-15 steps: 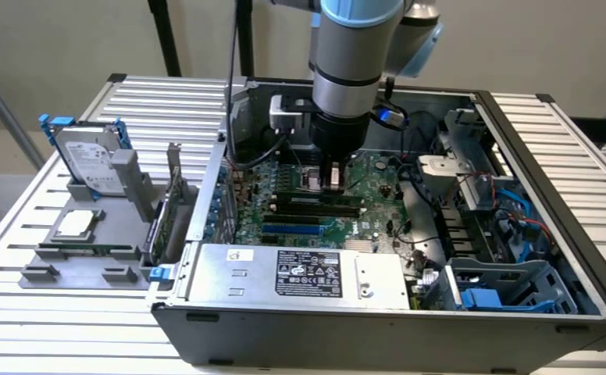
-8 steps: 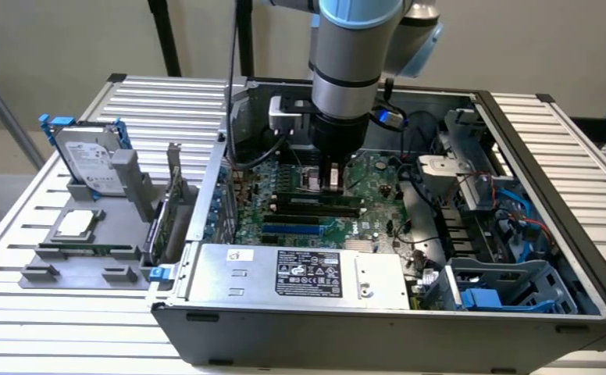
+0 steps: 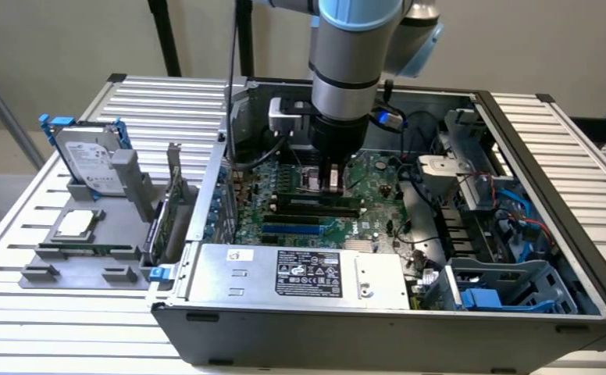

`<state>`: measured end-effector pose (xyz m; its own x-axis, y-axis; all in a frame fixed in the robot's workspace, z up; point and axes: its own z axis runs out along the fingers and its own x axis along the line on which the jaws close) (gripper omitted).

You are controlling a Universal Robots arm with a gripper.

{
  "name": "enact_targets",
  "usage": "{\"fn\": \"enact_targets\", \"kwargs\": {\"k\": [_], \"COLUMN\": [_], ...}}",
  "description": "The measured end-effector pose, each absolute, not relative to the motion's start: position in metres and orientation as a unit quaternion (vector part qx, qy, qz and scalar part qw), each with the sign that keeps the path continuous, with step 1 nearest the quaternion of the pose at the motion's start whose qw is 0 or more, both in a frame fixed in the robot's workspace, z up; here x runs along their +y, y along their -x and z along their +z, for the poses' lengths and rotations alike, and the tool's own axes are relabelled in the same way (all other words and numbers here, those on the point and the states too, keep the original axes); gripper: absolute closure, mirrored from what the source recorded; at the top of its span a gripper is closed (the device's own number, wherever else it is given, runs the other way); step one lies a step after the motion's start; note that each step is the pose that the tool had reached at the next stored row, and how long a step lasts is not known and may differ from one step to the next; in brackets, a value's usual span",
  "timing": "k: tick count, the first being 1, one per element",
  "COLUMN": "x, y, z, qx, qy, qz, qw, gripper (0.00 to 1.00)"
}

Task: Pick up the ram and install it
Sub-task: 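Insert the ram into the slot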

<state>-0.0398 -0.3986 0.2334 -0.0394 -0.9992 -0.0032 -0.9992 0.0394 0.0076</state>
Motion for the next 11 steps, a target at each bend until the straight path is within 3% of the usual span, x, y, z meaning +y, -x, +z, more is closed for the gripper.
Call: {"fn": "enact_targets", "kwargs": {"k": [11], "x": [-0.3986], "y": [0.0404], "z": [0.2305], "qx": [-0.719], "qy": [-0.695], "qz": [-0.004], "qw": [0.001], "gripper": [0.87]}}
